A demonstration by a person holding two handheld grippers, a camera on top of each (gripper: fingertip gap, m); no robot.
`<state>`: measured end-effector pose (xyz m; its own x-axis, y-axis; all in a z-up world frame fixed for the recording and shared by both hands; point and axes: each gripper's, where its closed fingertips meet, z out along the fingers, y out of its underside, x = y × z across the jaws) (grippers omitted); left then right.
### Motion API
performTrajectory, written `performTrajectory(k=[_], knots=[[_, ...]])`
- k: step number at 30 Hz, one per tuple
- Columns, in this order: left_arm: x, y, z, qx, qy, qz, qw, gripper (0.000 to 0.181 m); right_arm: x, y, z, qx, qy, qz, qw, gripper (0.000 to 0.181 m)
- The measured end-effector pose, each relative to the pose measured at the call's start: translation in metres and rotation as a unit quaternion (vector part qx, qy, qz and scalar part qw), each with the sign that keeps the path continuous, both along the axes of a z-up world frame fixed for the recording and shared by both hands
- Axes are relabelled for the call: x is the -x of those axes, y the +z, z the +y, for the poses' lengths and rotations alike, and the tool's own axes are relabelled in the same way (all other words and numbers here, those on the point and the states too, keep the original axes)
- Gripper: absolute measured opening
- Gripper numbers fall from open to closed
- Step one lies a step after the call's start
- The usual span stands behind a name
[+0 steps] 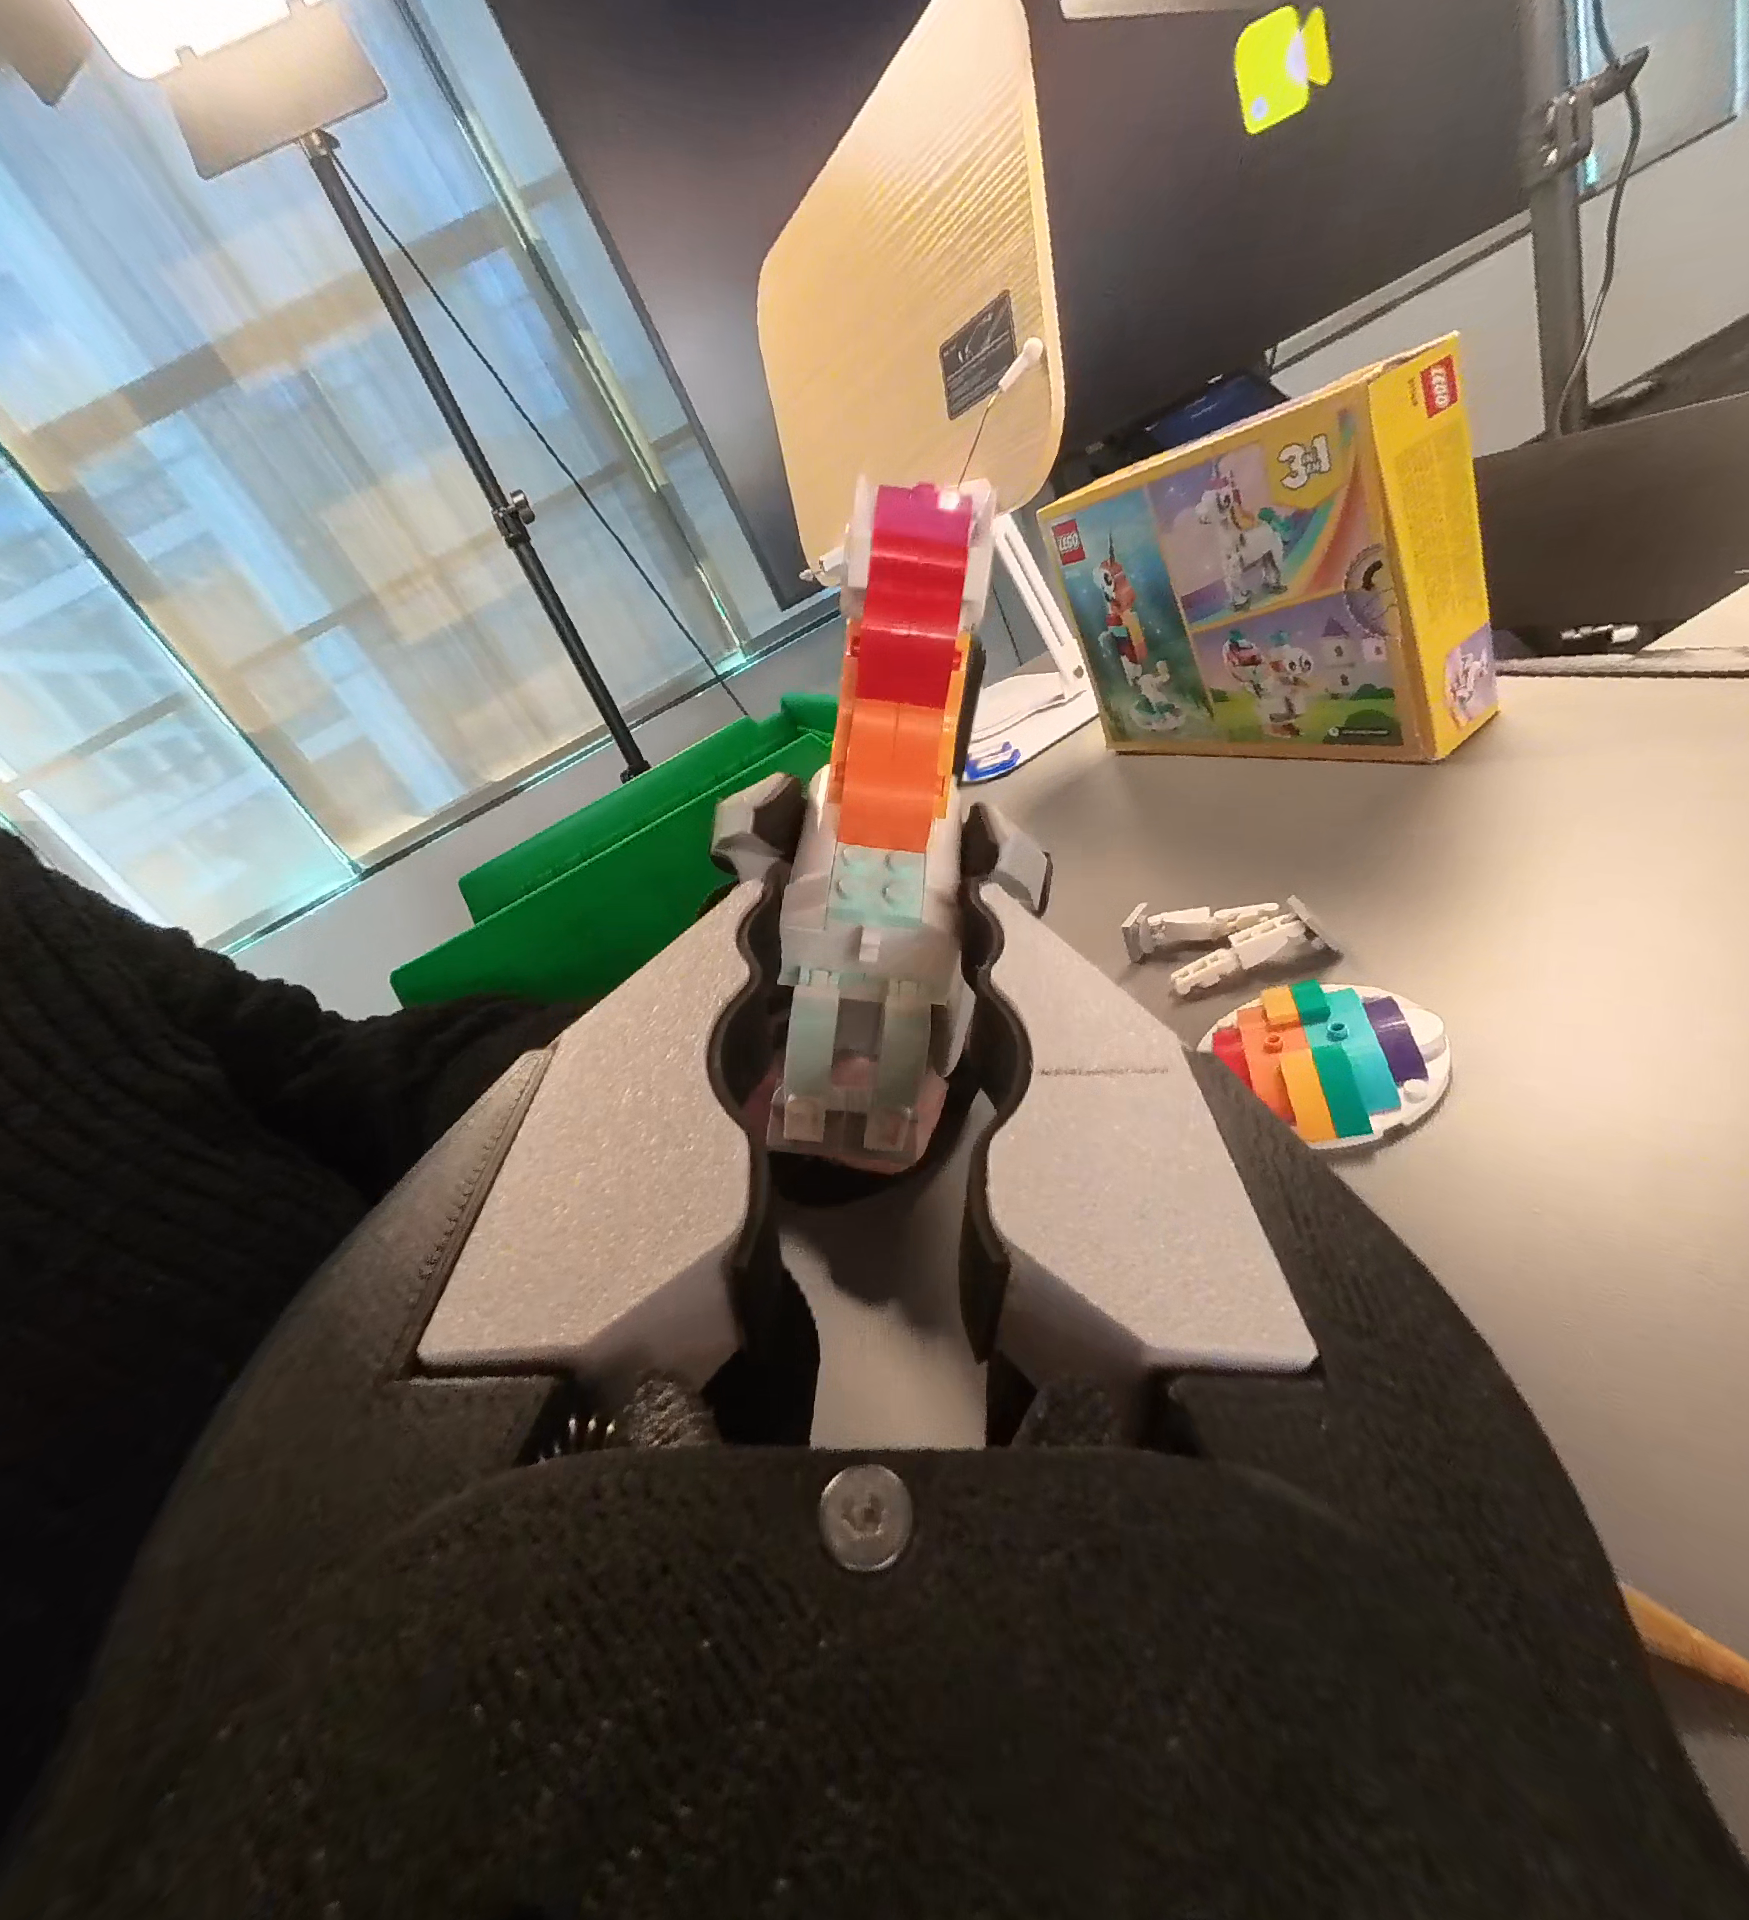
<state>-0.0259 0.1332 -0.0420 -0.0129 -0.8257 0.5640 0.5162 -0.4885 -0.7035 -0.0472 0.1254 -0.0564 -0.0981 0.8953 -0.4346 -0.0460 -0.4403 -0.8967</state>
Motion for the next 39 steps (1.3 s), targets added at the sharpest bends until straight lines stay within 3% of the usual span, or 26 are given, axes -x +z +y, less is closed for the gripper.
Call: performTrajectory(k=[14, 25, 32, 34, 36, 39], knots=[[0.002, -0.006, 0.001, 0.047, -0.039, -0.001, 0.998, 0.032, -0.014, 0.003, 0.009, 0.041, 0.021, 0.024, 0.999, 0.033], [-0.005, -0.011, -0.003, 0.059, -0.065, 0.017, 0.996, 0.046, -0.017, 0.011, 0.013, 0.093, 0.026, 0.079, 0.992, 0.032], [-0.01, -0.013, -0.006, 0.053, -0.072, 0.028, 0.996, 0.035, -0.017, 0.015, 0.012, 0.101, 0.025, 0.103, 0.989, 0.032], [-0.01, -0.013, -0.005, 0.049, -0.062, 0.033, 0.996, 0.035, -0.019, 0.018, 0.017, 0.078, -0.006, 0.11, 0.991, 0.033], [-0.011, -0.018, 0.0, 0.053, -0.039, 0.053, 0.996, 0.035, -0.028, 0.031, 0.027, 0.034, -0.064, 0.14, 0.987, 0.049], [-0.007, -0.018, 0.005, 0.058, -0.023, 0.051, 0.997, 0.035, -0.046, 0.044, 0.04, -0.025, -0.117, 0.15, 0.981, 0.057]])
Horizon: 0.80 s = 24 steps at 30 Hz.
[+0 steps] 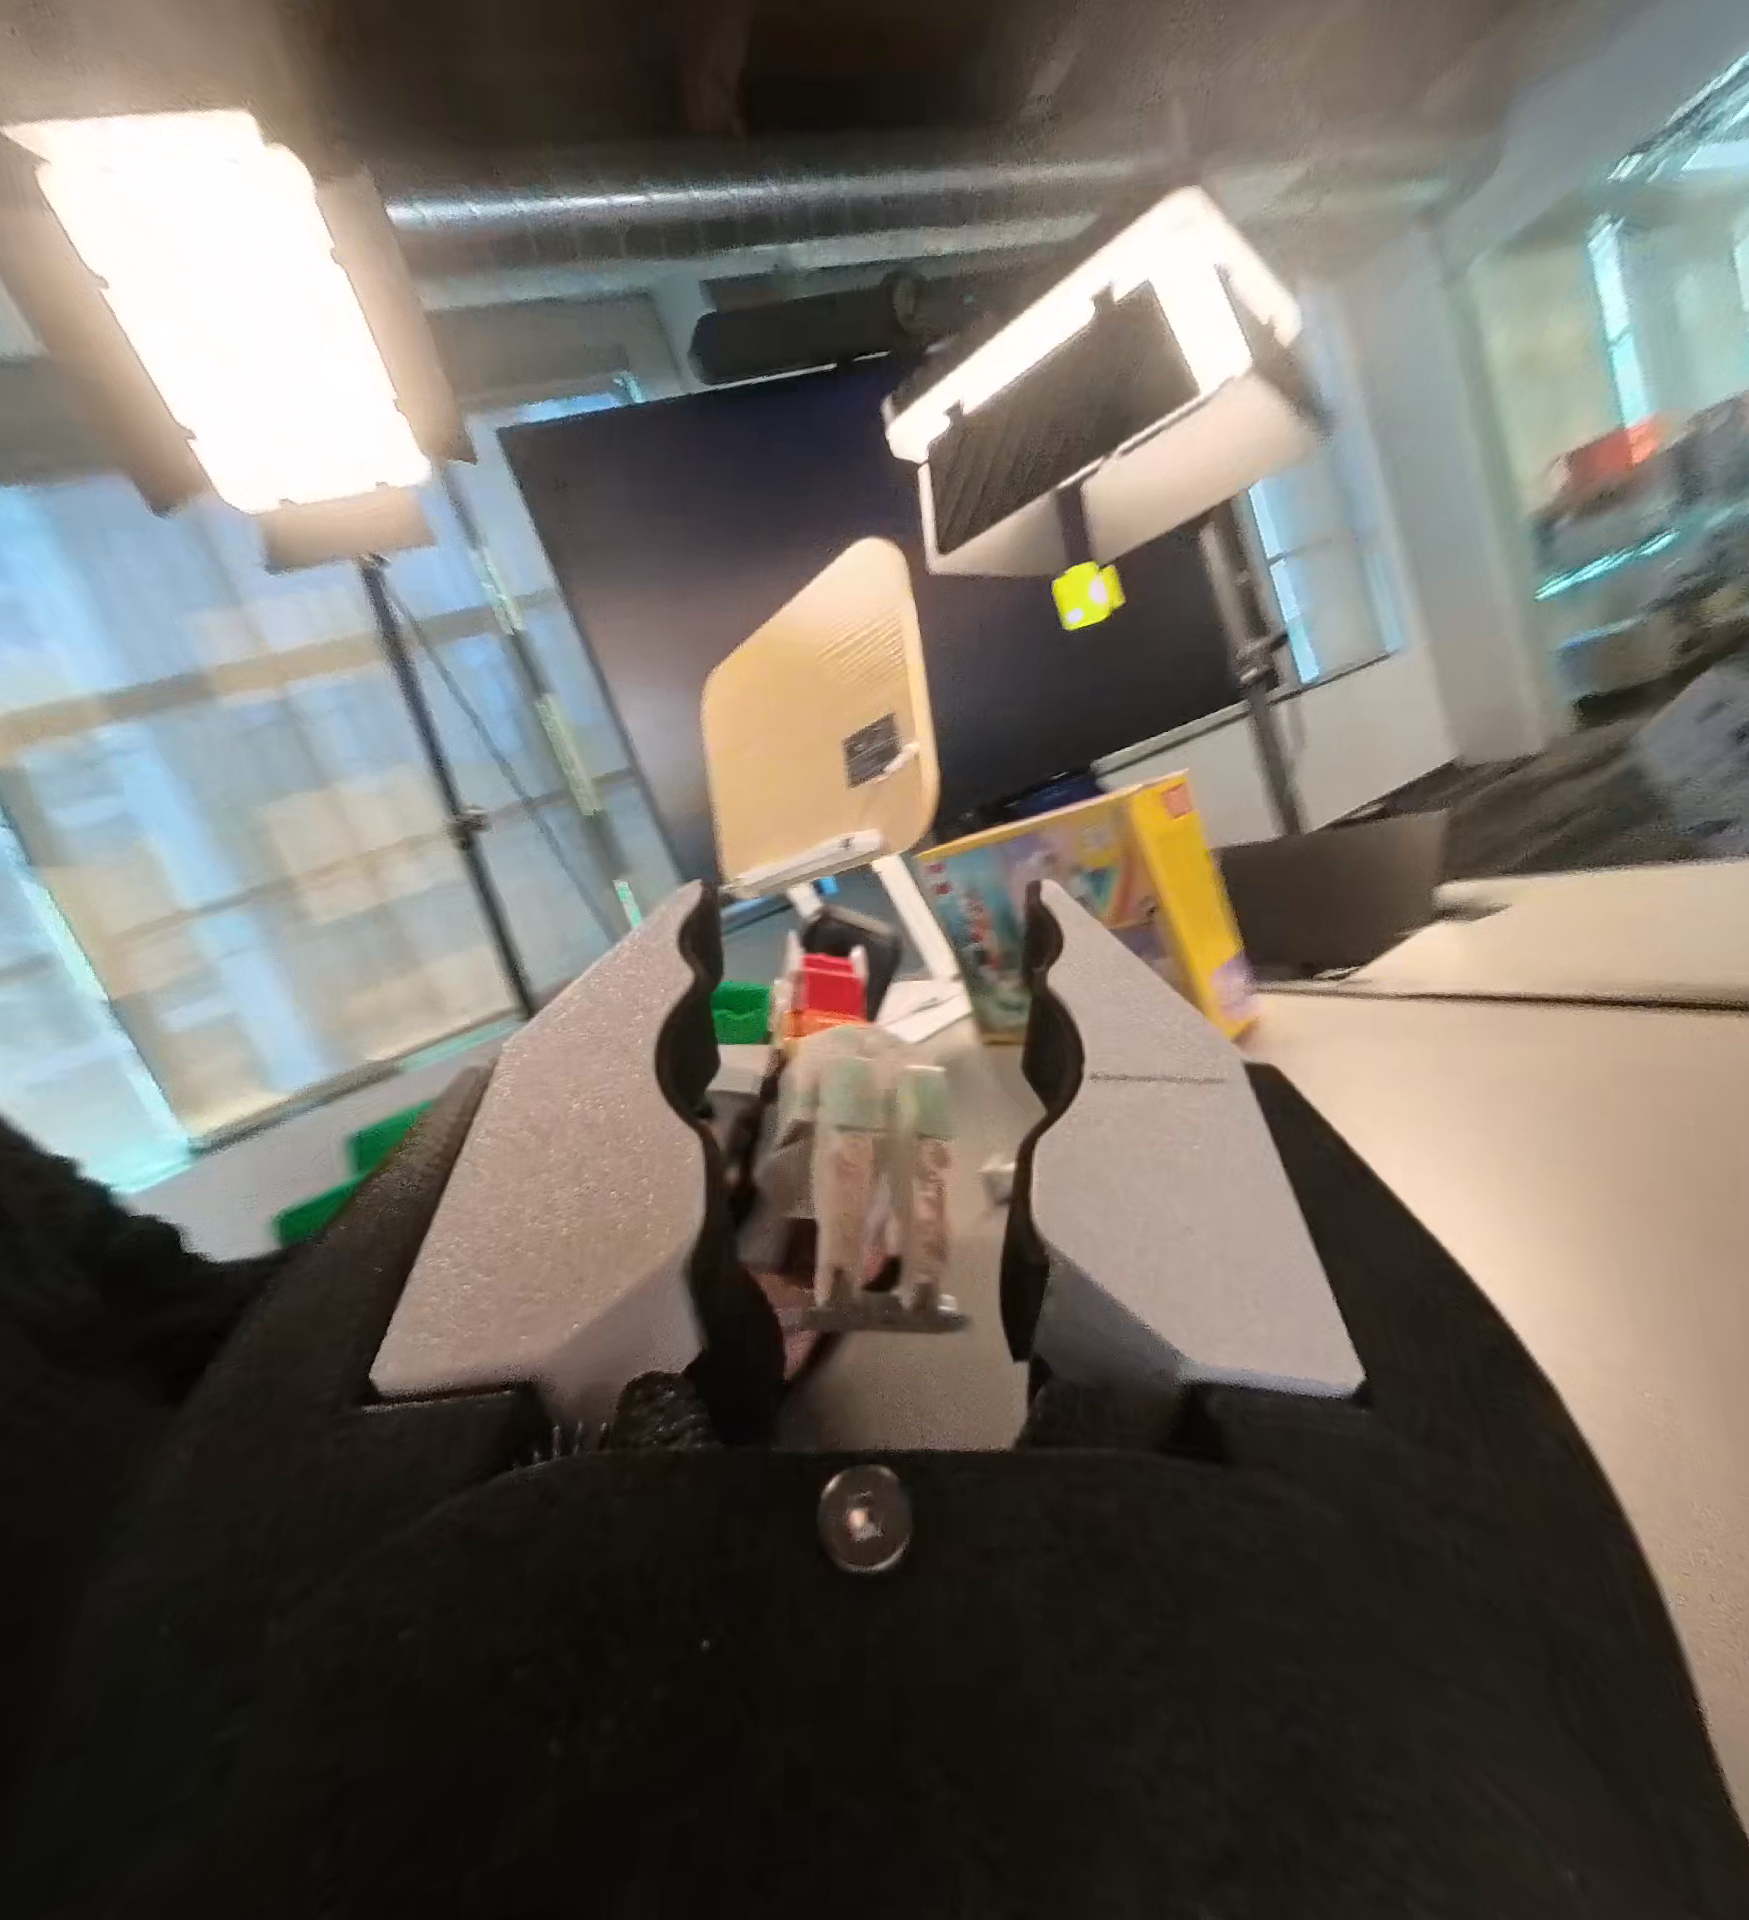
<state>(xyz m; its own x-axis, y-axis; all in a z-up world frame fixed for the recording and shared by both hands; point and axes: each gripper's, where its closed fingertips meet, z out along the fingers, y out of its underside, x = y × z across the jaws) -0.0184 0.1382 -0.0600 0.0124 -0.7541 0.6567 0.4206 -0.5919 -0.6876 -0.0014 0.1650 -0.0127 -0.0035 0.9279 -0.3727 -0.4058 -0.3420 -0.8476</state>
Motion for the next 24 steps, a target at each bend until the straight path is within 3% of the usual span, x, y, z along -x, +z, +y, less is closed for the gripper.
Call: performTrajectory(k=[7, 13, 20, 24], knots=[[0.013, 0.003, 0.01, 0.022, 0.029, -0.034, 0.999, 0.035, -0.022, -0.001, 0.017, -0.121, -0.099, -0.081, 0.984, 0.06], [0.021, 0.003, 0.017, 0.031, 0.056, -0.046, 0.997, 0.035, -0.006, -0.013, 0.002, -0.204, -0.106, -0.156, 0.961, 0.063], [0.019, 0.002, 0.018, 0.026, 0.063, -0.036, 0.997, 0.036, 0.012, -0.048, -0.004, -0.318, -0.14, -0.304, 0.887, 0.048], [0.012, -0.002, 0.015, 0.018, 0.06, -0.008, 0.998, 0.035, 0.012, -0.059, 0.005, -0.366, -0.193, -0.367, 0.833, 0.026]])
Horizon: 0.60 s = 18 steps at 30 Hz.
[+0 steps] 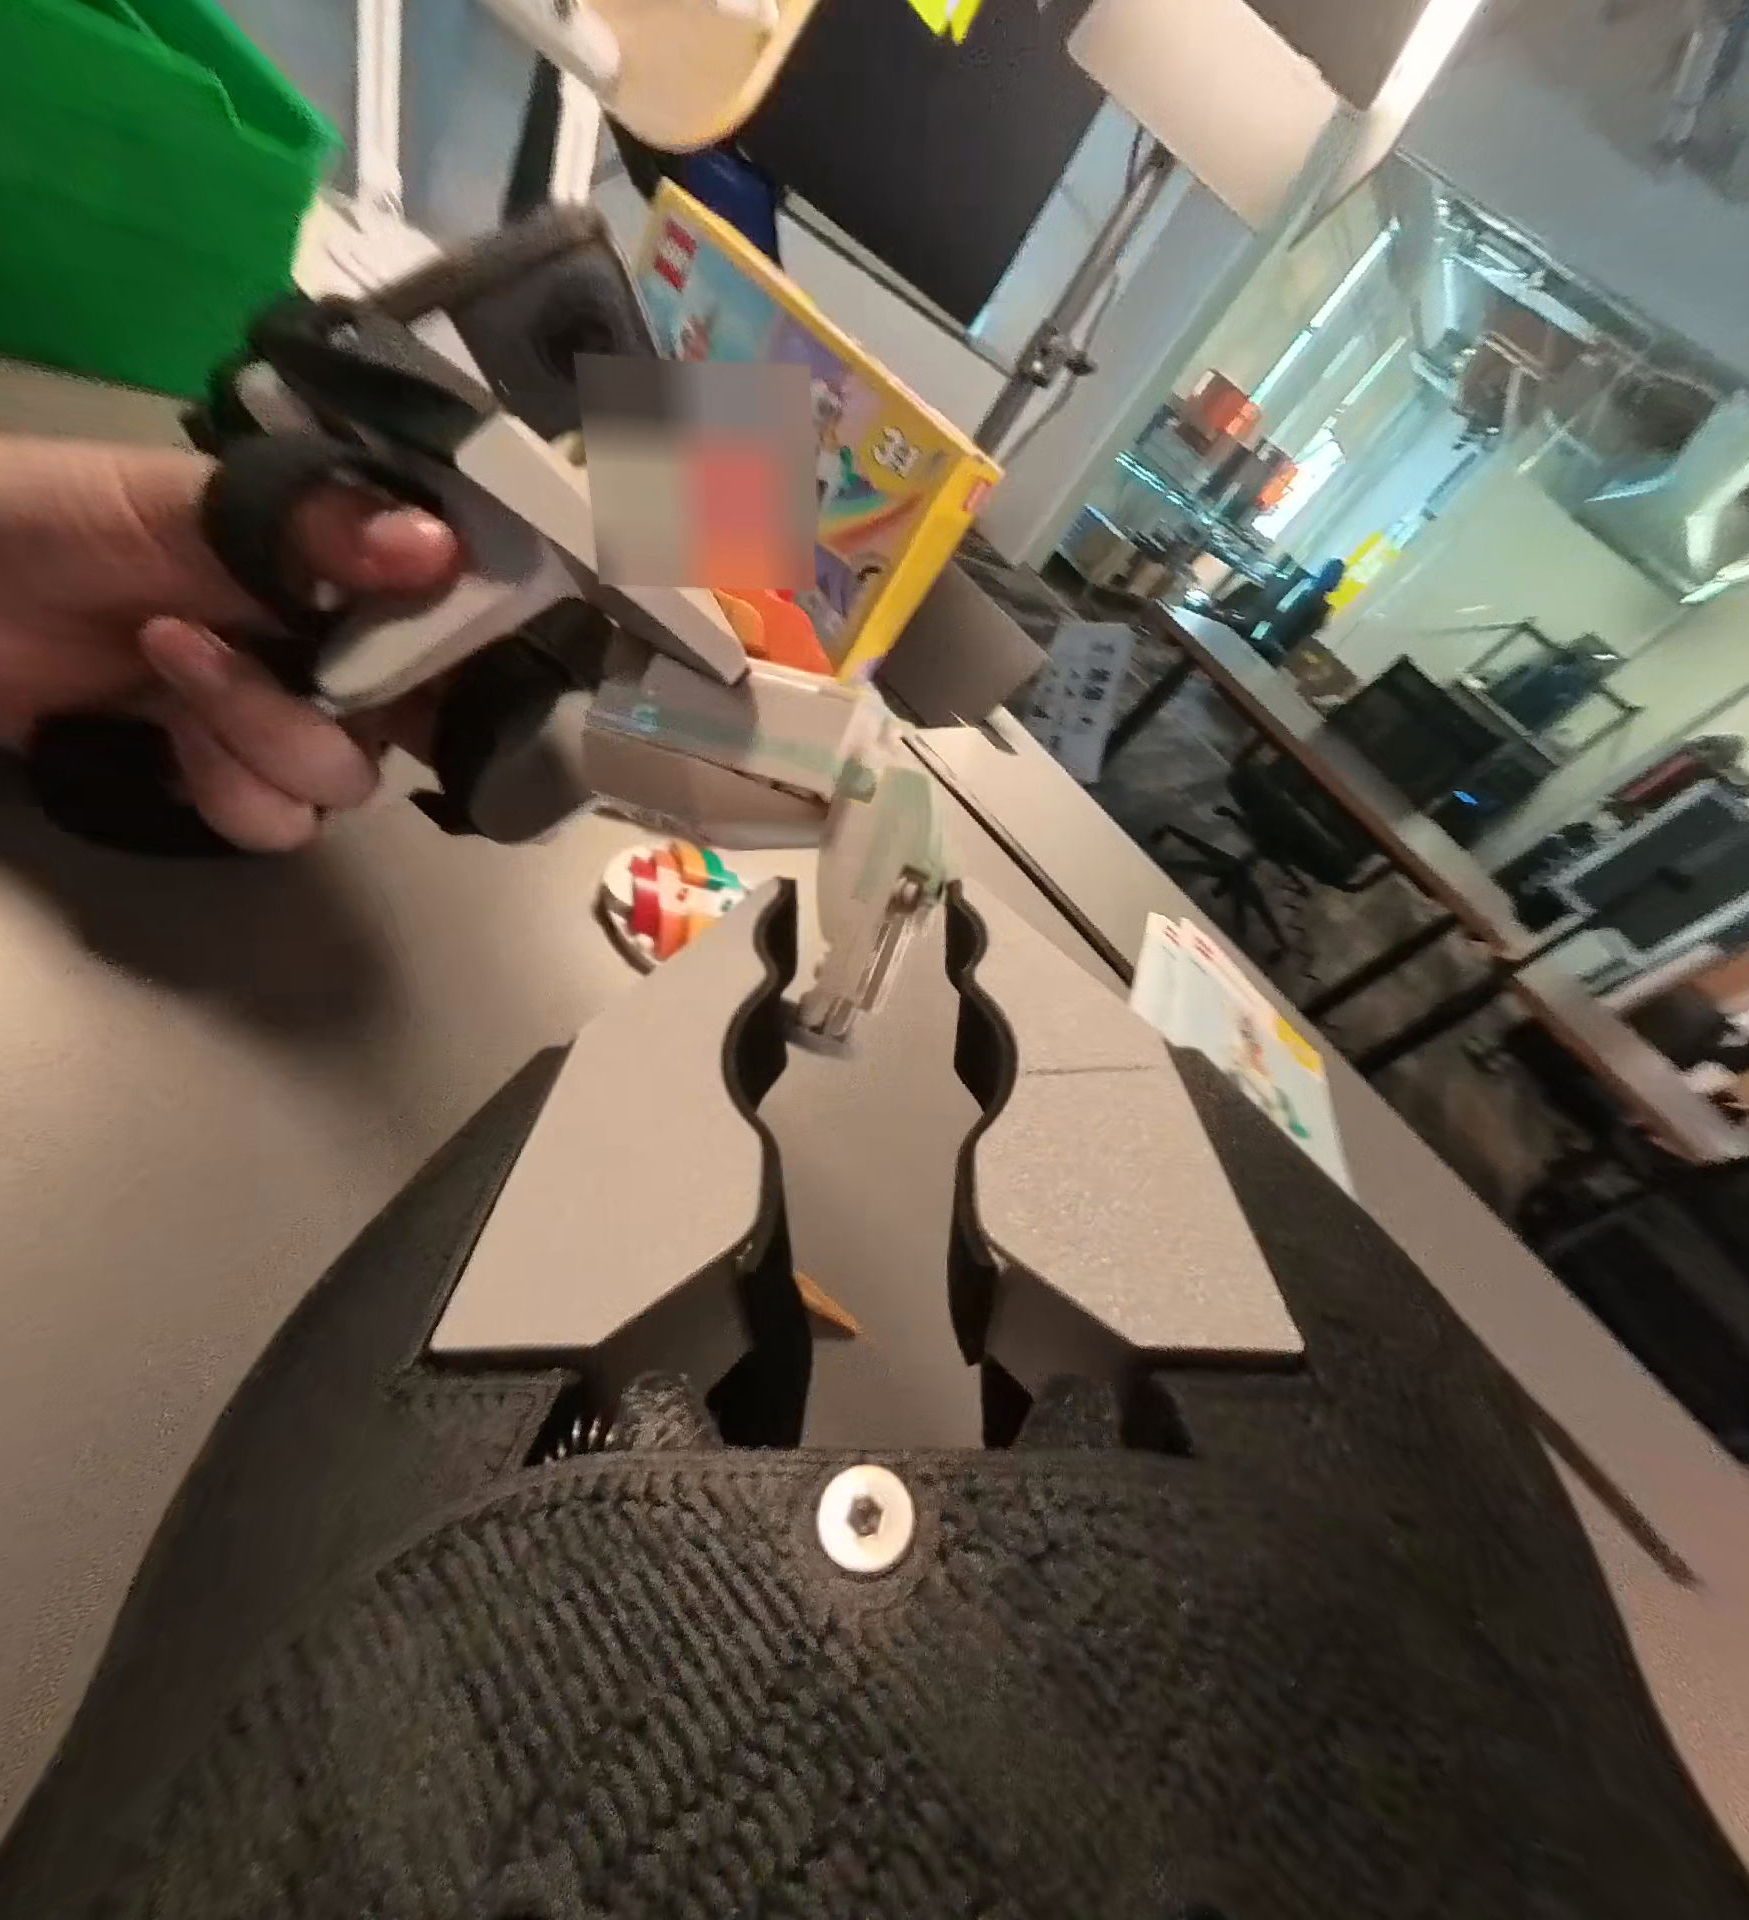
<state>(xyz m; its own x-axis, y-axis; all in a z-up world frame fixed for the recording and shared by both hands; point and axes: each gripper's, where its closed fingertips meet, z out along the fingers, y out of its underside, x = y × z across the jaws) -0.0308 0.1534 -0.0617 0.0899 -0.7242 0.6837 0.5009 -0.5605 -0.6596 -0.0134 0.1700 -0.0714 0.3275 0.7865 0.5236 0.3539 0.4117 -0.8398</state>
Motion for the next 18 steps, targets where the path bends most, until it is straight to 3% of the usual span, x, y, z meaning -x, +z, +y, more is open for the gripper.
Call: performTrajectory(k=[9, 16, 18], knots=[[-0.0068, -0.0082, 0.0023, -0.01, 0.023, 0.055, 0.998, 0.035, -0.0007, -0.0022, 0.0067, -0.095, -0.058, -0.042, 0.993, 0.02], [-0.0065, -0.0068, 0.0029, -0.022, 0.038, 0.061, 0.997, 0.036, 0.0006, 0.0007, 0.0076, -0.075, -0.083, -0.022, 0.994, 0.019], [-0.0114, -0.0089, 0.0008, -0.027, 0.03, 0.075, 0.996, 0.043, 0.0031, 0.0, 0.0053, -0.079, -0.084, -0.023, 0.993, 0.018]])
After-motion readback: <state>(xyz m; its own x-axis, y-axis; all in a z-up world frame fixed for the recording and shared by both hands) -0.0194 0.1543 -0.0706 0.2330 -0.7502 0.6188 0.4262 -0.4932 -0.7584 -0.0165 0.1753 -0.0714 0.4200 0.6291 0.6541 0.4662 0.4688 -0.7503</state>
